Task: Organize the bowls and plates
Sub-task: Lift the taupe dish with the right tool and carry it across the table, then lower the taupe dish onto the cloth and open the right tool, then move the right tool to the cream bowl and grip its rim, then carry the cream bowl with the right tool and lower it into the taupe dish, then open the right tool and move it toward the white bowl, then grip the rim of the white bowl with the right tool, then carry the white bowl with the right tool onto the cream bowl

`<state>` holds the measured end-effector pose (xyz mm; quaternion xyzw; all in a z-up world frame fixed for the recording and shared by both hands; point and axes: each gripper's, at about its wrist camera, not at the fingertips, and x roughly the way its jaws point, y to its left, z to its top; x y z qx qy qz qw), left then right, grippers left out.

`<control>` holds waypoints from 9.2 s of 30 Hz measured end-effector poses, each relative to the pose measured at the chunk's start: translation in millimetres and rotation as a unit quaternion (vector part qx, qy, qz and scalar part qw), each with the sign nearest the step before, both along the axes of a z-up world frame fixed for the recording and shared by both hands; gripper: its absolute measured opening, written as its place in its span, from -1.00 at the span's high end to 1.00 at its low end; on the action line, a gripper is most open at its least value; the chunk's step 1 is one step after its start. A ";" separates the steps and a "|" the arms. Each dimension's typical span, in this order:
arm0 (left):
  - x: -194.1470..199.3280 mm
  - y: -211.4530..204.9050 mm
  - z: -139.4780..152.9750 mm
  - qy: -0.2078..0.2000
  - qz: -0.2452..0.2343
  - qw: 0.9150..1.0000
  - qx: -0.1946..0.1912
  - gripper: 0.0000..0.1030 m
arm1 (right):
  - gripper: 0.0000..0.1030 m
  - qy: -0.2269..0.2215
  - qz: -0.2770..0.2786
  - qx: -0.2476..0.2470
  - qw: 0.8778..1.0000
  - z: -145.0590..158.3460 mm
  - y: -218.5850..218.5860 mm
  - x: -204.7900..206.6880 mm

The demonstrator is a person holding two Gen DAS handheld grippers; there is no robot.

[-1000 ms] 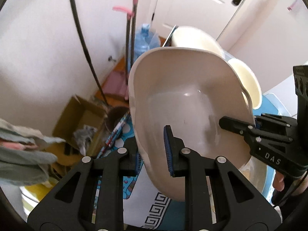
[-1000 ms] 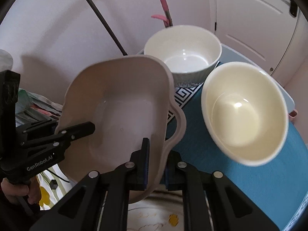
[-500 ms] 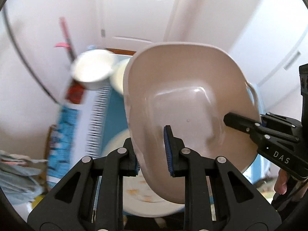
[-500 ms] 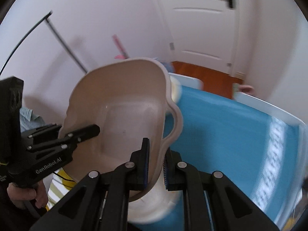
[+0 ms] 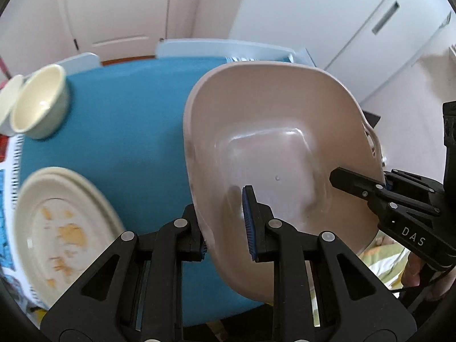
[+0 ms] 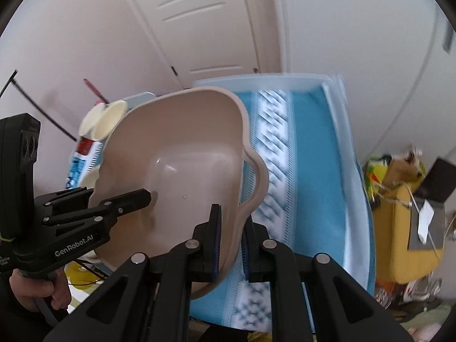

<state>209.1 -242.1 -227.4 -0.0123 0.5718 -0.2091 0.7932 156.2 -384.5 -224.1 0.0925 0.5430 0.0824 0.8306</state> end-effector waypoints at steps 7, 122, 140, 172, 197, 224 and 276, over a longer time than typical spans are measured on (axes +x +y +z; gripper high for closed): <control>0.8 -31.1 -38.7 0.010 -0.018 0.999 0.031 0.64 | 0.77 0.020 -0.012 0.017 1.000 -47.9 -35.9 -5.9; 159.1 277.7 -37.9 0.035 0.197 0.980 -0.019 0.69 | 0.79 0.078 0.183 -0.007 0.980 -32.7 269.0 244.0; 99.3 152.4 43.8 -0.022 0.086 0.996 -0.031 0.69 | 0.79 0.015 0.076 -0.009 0.997 61.9 143.6 164.6; 4.1 -47.5 -60.1 0.083 0.022 0.994 0.071 0.69 | 0.79 0.122 0.081 -0.013 0.989 -22.9 -33.7 53.4; 1.9 -54.7 -54.9 0.066 0.004 0.992 0.109 0.69 | 0.79 0.131 0.082 -0.012 0.988 -20.9 -41.6 53.1; -35.3 140.5 137.0 -0.201 0.271 0.935 0.109 -0.99 | -0.99 -0.090 0.210 0.094 0.969 113.3 55.9 101.8; 169.1 410.2 -73.7 0.028 0.386 0.920 -0.052 0.73 | 0.76 0.081 0.341 -0.001 0.937 -66.4 401.4 316.4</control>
